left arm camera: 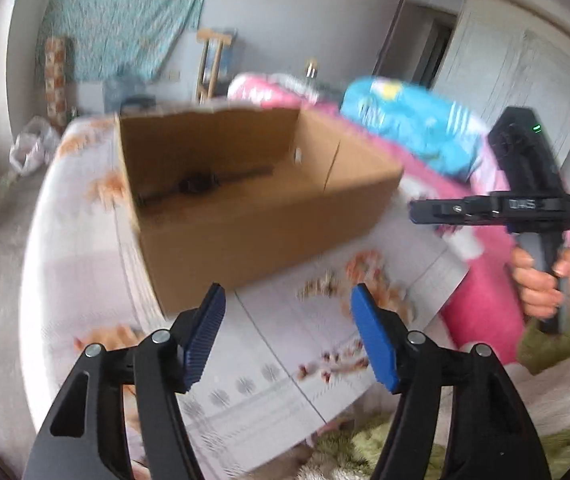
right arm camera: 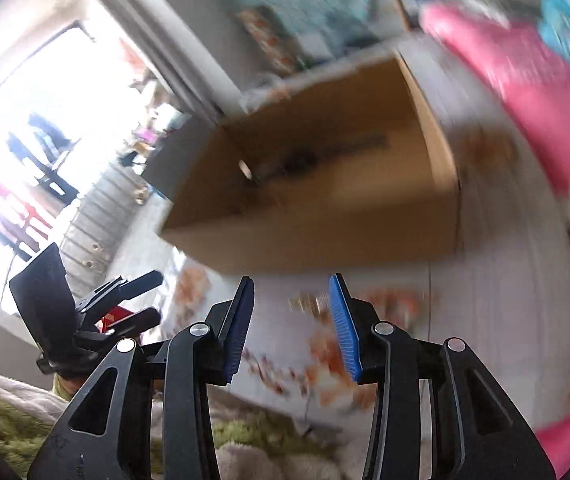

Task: Organize jewelry
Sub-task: 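Withdraw both grippers from the box back over the table, then reach the right gripper toward the gold keychain charm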

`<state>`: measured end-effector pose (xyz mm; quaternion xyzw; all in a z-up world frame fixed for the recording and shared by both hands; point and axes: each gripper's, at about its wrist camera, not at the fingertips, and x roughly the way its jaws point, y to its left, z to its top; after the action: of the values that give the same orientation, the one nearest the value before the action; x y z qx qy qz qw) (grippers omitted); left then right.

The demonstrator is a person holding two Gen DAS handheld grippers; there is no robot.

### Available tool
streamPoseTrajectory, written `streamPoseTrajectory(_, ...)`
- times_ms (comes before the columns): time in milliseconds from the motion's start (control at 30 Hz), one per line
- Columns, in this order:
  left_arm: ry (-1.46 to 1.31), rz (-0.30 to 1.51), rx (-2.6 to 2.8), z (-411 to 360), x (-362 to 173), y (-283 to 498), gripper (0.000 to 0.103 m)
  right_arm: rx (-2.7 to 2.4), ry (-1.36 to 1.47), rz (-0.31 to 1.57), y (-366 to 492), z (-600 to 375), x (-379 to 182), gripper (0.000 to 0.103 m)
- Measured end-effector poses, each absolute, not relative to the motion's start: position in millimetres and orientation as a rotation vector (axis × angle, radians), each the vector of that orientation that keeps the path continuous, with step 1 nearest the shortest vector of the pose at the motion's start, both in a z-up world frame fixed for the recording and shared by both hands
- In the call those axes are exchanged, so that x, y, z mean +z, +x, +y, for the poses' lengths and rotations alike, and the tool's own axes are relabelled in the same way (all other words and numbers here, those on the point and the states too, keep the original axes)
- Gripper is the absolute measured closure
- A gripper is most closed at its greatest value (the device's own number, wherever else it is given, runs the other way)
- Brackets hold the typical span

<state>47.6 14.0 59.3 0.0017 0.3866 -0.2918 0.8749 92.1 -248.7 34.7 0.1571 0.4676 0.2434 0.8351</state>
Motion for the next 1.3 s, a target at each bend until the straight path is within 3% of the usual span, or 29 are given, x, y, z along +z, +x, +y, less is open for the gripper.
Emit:
streamPoseTrajectory(167,0.104,0.857,-0.567,-23.1,19.8,47.4,0.040,0.394,0.288,1.054,85.6,-232.2,-6.1,0.068)
streamPoseTrajectory(433,0.199,0.932,-0.410,-43.1,-15.9,58.9,0.038,0.328,0.106,1.003,97.2,-198.1,-16.7,0.082)
streamPoseTrajectory(633,0.199,0.939,-0.366,-41.1,-21.0,65.0,0.021,0.326,0.036,1.001,132.1,-163.3,-19.6,0.083)
streamPoseTrajectory(733,0.183,0.955,-0.341,-33.4,-23.2,69.1,0.006,0.326,-0.009,0.994,143.5,-148.1,-24.8,0.083)
streamPoseTrajectory(933,0.182,0.930,-0.344,-27.1,-22.8,64.8,0.005,0.304,-0.124,1.049,158.4,-125.4,-37.8,0.096)
streamPoseTrajectory(1300,0.179,0.920,-0.343,-21.7,-21.7,57.5,0.005,0.270,-0.206,1.097,156.8,-102.4,-39.3,0.097)
